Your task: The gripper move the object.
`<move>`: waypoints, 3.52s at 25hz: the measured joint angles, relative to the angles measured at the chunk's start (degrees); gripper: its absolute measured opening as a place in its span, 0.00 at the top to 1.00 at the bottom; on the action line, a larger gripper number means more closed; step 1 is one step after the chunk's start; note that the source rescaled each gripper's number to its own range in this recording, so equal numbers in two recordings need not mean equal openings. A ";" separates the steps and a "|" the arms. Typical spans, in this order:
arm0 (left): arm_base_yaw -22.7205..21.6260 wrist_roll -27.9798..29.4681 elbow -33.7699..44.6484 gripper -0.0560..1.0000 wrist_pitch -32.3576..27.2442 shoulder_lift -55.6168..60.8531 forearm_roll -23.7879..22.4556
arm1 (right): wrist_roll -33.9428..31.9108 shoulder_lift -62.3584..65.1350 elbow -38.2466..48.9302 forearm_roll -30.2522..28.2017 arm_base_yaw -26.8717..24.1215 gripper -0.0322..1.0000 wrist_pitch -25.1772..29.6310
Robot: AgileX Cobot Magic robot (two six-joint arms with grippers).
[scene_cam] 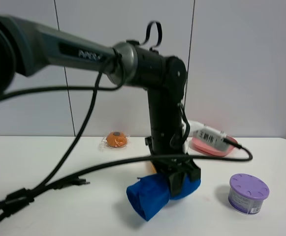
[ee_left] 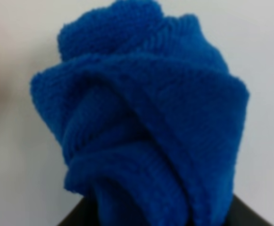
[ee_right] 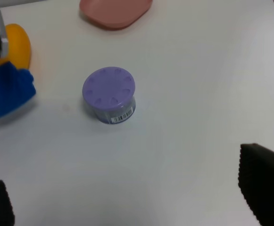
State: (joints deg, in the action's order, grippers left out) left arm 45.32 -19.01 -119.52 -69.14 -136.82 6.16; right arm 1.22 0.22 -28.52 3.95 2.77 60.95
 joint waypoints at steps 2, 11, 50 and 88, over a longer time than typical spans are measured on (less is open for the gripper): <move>-0.53 0.88 0.00 0.94 -0.07 4.70 -0.12 | 0.00 0.00 0.00 0.00 0.00 0.00 0.00; -15.42 18.32 -0.27 0.94 -0.50 17.96 -1.08 | 0.00 0.00 0.00 0.00 0.00 0.00 0.00; -37.67 17.21 -0.17 0.50 17.82 -3.40 3.10 | 0.00 0.00 0.00 0.00 0.00 0.00 -0.05; -36.31 18.38 27.01 0.24 -0.26 89.49 -4.69 | 0.00 0.00 0.00 0.00 0.00 0.00 -0.05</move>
State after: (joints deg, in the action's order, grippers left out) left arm 9.01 -0.64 -92.52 -69.39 -47.33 1.47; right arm 1.22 0.22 -28.52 3.95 2.77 60.90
